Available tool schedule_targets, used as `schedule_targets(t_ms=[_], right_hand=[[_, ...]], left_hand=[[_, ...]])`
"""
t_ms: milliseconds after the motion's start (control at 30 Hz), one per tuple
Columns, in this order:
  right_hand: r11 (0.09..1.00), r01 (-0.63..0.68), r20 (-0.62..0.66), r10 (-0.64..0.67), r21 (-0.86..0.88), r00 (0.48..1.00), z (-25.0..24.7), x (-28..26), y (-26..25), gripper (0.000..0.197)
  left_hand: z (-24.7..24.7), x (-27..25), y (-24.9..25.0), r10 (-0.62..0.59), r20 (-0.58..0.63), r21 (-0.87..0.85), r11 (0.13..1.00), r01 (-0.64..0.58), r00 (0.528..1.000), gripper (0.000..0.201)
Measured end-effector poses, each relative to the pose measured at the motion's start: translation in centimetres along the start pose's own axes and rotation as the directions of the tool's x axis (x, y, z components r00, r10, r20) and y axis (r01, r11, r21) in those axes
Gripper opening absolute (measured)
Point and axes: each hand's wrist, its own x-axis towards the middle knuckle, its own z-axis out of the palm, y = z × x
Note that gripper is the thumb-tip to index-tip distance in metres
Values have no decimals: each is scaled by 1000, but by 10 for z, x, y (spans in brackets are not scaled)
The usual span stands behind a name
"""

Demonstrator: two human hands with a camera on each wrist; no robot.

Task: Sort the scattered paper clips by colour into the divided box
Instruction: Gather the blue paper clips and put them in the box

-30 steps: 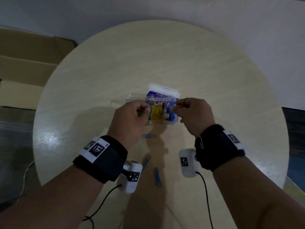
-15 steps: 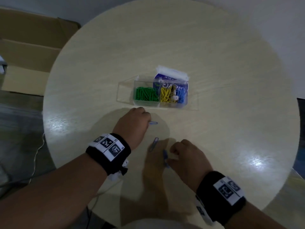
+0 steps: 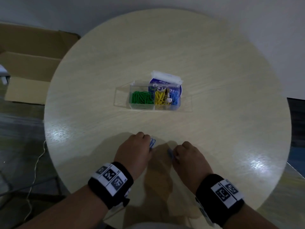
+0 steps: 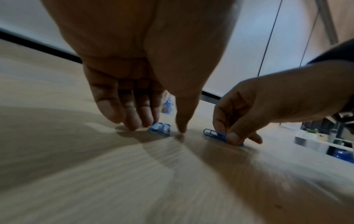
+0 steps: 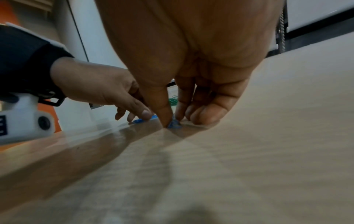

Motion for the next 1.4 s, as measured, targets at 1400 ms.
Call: schedule_targets(t_ms=[1400], right_hand=[[877, -28, -397, 246, 480, 884, -92, 111, 1, 19]], left_hand=[[-64, 93, -8, -359, -290, -711, 701, 51, 887, 17]])
